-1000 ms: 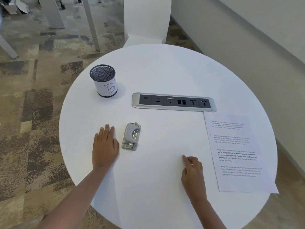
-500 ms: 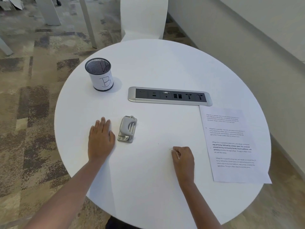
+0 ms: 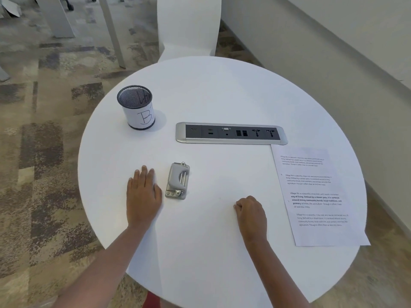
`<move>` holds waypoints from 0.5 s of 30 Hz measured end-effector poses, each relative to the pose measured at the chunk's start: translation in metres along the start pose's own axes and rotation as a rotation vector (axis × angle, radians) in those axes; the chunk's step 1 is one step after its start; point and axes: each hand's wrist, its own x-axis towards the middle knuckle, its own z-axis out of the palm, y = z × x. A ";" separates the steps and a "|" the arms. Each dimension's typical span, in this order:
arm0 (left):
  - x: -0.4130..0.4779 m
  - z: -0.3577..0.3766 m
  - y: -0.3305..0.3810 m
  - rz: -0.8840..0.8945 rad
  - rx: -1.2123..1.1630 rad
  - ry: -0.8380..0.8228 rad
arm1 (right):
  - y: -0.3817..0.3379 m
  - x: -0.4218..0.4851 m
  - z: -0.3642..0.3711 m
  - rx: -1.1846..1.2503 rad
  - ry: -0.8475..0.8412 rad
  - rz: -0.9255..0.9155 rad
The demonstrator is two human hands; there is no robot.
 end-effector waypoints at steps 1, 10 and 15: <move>0.000 0.000 0.000 0.003 0.006 -0.007 | -0.003 0.001 -0.001 -0.063 -0.024 -0.001; 0.001 -0.003 -0.001 0.020 -0.010 -0.004 | -0.029 0.012 -0.006 -0.344 -0.143 -0.002; 0.004 -0.004 -0.004 0.051 -0.024 -0.007 | -0.025 0.010 0.004 -0.324 -0.066 0.003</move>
